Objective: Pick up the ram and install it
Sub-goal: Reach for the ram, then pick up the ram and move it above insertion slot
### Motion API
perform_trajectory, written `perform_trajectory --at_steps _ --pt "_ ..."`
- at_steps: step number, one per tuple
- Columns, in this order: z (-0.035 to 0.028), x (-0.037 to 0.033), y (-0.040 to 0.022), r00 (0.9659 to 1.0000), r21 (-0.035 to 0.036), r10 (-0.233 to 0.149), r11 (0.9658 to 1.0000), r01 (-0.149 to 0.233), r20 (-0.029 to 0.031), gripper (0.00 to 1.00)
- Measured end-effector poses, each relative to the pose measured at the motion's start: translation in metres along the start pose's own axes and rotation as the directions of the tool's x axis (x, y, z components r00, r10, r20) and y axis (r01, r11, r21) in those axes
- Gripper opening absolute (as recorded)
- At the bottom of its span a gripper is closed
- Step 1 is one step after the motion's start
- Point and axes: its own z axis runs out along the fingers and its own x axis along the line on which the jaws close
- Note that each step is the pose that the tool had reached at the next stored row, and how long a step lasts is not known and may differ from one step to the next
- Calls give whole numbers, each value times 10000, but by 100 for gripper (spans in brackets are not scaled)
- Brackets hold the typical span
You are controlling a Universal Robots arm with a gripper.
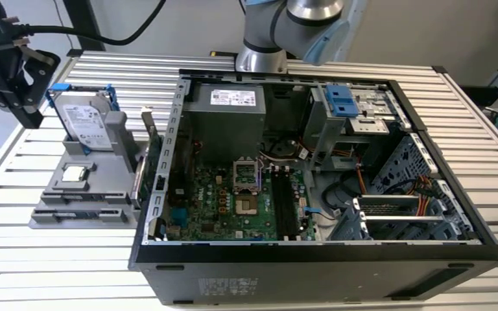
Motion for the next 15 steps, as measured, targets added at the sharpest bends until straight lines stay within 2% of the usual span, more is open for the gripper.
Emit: perform_trajectory --at_steps 12,15 --pt "0 0 -3 10000 1 -6 10000 6 0 0" --pt "0 0 -3 9999 9 -142 9999 142 -6 0"
